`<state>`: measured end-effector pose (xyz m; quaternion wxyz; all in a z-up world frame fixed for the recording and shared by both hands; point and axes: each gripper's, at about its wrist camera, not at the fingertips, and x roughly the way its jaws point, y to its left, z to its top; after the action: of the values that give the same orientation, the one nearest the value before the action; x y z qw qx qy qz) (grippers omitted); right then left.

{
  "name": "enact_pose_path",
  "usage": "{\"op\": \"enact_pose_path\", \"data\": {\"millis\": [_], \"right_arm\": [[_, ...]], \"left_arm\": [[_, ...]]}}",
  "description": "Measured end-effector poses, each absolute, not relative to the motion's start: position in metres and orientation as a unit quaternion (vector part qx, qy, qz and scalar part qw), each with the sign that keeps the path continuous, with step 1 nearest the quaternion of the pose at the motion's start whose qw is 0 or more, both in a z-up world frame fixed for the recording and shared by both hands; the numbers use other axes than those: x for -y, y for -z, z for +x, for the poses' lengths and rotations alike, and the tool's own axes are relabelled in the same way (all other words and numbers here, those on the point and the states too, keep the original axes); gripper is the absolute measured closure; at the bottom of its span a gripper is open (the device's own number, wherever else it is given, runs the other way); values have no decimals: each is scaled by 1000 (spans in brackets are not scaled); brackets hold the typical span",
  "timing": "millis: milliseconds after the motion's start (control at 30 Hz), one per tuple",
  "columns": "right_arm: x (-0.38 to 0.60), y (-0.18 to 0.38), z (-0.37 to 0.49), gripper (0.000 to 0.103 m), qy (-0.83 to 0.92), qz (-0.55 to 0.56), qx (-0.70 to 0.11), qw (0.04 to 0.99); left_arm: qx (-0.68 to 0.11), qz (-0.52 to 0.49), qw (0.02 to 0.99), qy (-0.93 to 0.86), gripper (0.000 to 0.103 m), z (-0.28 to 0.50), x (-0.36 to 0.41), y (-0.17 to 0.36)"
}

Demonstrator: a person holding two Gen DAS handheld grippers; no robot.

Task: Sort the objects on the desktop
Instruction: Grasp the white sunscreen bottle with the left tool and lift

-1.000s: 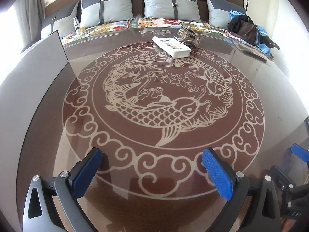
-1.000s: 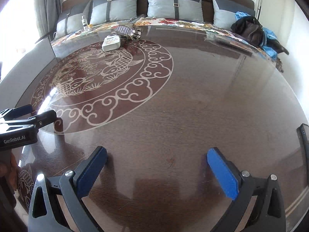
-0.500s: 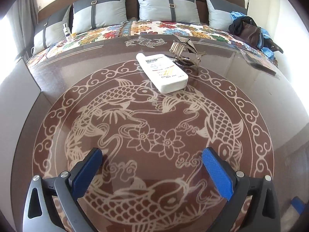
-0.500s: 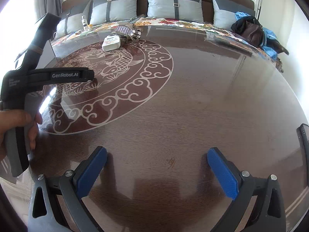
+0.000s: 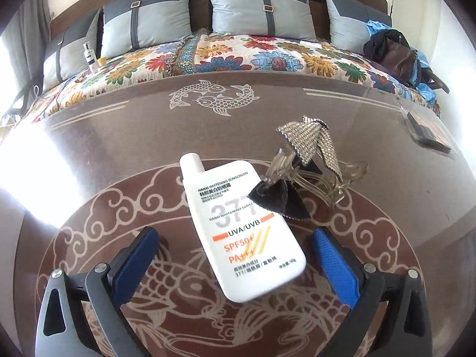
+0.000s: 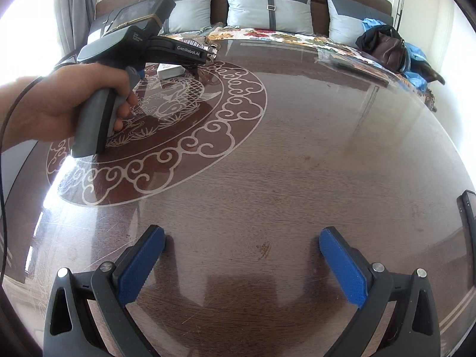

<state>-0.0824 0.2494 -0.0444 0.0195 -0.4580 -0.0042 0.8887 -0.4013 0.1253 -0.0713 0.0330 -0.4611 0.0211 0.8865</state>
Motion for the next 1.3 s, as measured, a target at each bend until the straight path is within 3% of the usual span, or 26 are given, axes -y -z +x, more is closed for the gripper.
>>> {"op": "enact_pose_path", "data": {"millis": [33, 100, 700, 1200, 1267, 1300], "right_arm": [[-249, 44, -83, 0, -889, -458, 4, 20], [-249, 44, -82, 0, -889, -458, 4, 19], [-246, 44, -82, 0, -889, -458, 5, 20], [-246, 43, -82, 0, -889, -458, 5, 20], [-246, 43, -82, 0, -889, -458, 5, 20], [-246, 43, -82, 0, -889, -458, 5, 20]], "left_arm": [[-19, -451, 31, -892, 27, -401, -123, 69], [-31, -438, 35, -898, 51, -397, -121, 64], [-31, -433, 45, -900, 51, -213, -35, 68], [-30, -433, 38, -900, 50, -195, -29, 69], [-32, -435, 25, -900, 41, -195, -28, 69], [-28, -438, 9, -898, 25, -196, -25, 70]]}}
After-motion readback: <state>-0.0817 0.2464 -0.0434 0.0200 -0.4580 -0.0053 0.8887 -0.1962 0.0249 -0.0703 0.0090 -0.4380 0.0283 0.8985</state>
